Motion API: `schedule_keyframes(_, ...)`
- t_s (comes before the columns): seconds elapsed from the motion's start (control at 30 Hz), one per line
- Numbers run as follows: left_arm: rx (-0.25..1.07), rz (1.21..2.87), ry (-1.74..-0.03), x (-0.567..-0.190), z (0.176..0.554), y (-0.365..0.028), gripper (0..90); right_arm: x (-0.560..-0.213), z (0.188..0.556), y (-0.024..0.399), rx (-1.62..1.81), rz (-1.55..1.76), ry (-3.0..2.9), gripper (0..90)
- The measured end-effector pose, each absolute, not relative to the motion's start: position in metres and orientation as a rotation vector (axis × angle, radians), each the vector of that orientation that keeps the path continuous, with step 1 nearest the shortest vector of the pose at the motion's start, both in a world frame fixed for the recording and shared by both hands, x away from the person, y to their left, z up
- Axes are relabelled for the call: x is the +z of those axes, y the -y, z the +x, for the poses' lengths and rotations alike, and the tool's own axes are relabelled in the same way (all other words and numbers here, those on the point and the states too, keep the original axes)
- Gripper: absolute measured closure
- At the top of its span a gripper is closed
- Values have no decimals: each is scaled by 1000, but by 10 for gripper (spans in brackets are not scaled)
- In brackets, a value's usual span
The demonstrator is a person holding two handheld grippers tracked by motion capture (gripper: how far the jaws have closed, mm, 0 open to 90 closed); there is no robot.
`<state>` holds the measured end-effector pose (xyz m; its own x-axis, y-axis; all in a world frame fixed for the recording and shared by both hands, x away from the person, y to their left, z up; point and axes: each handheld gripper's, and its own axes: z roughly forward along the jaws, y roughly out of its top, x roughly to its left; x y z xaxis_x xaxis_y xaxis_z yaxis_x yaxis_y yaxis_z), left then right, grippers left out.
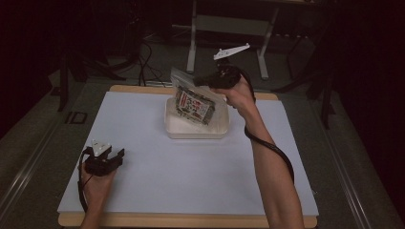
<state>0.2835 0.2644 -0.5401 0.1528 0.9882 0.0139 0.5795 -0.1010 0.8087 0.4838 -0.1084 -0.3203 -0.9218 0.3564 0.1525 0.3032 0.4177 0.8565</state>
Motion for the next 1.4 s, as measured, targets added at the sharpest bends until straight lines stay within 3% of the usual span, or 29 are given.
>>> schedule_keyframes(0.37,781,1768,-1502,-540,284,-264,480,-330,492,114,1520,736,-2539,887)
schedule_keyframes(0.6,781,1768,-1502,-540,284,-264,480,-330,491,105,1289,781,-2471,847)
schedule_keyframes(0.9,780,1763,-1504,-540,283,-265,480,-335,495,109,1208,870,-2351,560)
schedule_keyframes(1.03,781,1765,-1504,-540,284,-264,480,-331,496,120,1216,933,-2272,478)
schedule_keyframes(1.23,780,1766,-1503,-540,283,-264,480,-331,498,131,1218,999,-2217,424)
schedule_keyframes(1.4,782,1771,-1503,-540,284,-264,480,-336,500,135,1239,1012,-2223,431)
